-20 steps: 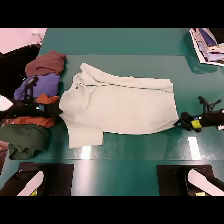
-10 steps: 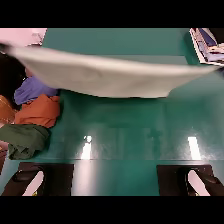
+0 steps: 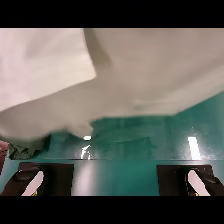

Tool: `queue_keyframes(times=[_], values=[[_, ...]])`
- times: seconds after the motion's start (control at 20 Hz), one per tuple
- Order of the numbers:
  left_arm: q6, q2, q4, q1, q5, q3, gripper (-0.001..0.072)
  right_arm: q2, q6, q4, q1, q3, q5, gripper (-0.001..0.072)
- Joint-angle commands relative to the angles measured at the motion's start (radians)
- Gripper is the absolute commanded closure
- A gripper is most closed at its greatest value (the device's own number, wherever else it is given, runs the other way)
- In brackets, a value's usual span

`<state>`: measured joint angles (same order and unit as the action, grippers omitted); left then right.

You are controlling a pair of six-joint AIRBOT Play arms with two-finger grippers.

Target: Fold the shirts.

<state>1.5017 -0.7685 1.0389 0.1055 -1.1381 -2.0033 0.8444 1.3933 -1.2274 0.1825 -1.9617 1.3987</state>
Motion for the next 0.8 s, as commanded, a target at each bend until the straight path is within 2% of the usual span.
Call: queue_keyframes(times=[0.0,0.15,0.45,0.6,0.75], values=[[0.018,-0.116,-0.016,0.001,-0.137,0.023,0.0682,0.112,0.006,-0.024,-0.001,-0.08,0.119,0.0695],[0.017,-0.233,-0.044,0.001,-0.198,0.169,0.0682,0.208,0.012,-0.023,-0.001,0.026,0.13,0.0695],[-0.018,-0.52,-0.052,0.001,-0.142,0.436,0.0682,0.486,0.011,-0.025,-0.019,0.27,0.114,0.0695],[-0.026,-0.684,-0.063,0.001,-0.022,0.436,0.0682,0.628,0.011,-0.025,-0.069,0.297,0.008,0.0695],[-0.109,-0.776,-0.121,0.001,0.139,0.436,0.0682,0.75,0.011,-0.024,-0.112,0.243,-0.1,0.0695]])
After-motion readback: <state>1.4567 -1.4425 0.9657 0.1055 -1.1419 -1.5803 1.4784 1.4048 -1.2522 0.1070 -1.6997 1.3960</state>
